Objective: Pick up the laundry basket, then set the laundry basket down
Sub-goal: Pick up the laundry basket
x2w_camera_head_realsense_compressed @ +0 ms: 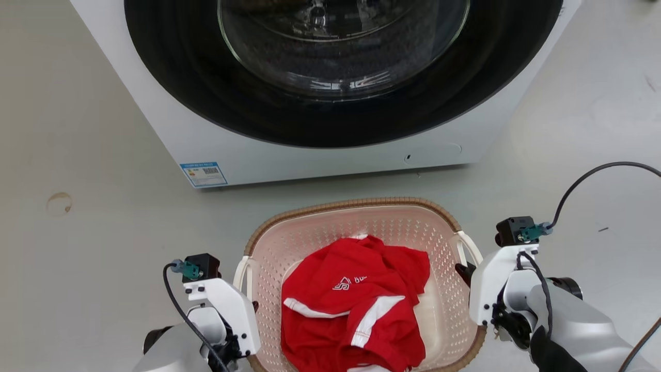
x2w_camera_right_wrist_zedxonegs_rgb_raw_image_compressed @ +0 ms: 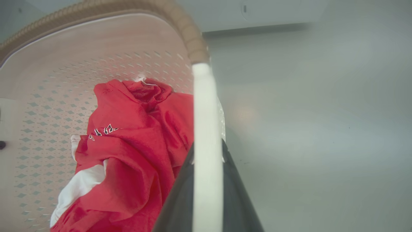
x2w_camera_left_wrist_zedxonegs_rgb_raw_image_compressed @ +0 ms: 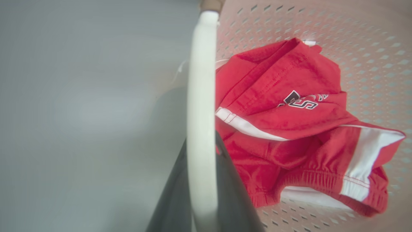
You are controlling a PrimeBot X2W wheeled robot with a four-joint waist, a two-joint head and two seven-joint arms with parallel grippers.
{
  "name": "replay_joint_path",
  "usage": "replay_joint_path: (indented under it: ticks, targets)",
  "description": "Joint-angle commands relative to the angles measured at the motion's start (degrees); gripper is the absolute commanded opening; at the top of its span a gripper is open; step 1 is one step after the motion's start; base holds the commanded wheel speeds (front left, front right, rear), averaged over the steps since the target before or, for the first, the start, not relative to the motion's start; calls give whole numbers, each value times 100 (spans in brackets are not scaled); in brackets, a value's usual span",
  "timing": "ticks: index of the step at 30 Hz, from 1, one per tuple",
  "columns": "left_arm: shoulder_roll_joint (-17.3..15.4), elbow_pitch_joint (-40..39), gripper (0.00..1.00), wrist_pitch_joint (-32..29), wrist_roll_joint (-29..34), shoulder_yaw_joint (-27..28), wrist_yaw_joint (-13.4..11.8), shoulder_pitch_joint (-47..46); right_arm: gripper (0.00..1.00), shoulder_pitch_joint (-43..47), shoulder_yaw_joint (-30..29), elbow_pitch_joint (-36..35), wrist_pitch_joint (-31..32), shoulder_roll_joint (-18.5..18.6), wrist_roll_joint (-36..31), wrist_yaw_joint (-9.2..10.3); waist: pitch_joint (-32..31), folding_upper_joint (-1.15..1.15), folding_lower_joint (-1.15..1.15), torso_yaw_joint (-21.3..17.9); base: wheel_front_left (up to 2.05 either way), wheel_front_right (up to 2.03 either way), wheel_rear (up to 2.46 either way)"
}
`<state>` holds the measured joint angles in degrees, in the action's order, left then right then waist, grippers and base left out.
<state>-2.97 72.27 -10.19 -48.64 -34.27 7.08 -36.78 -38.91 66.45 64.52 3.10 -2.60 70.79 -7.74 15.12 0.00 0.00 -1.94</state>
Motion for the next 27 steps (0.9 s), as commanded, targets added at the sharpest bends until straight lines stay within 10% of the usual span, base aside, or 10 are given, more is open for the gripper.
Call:
replay_joint_path:
  ticks: [1, 27]
  targets:
    - [-766, 168, 0, -27, -38, 159, -244, 182, 0, 99, -2, 276, -29, 548, 54, 25, -273, 0, 0, -27, 0, 0, 0]
    - [-876, 168, 0, -988, -215, 73, -446, 853, 0, 776, 353, 669, 415, 548, 506, 25, -1648, 0, 0, 48, 0, 0, 0]
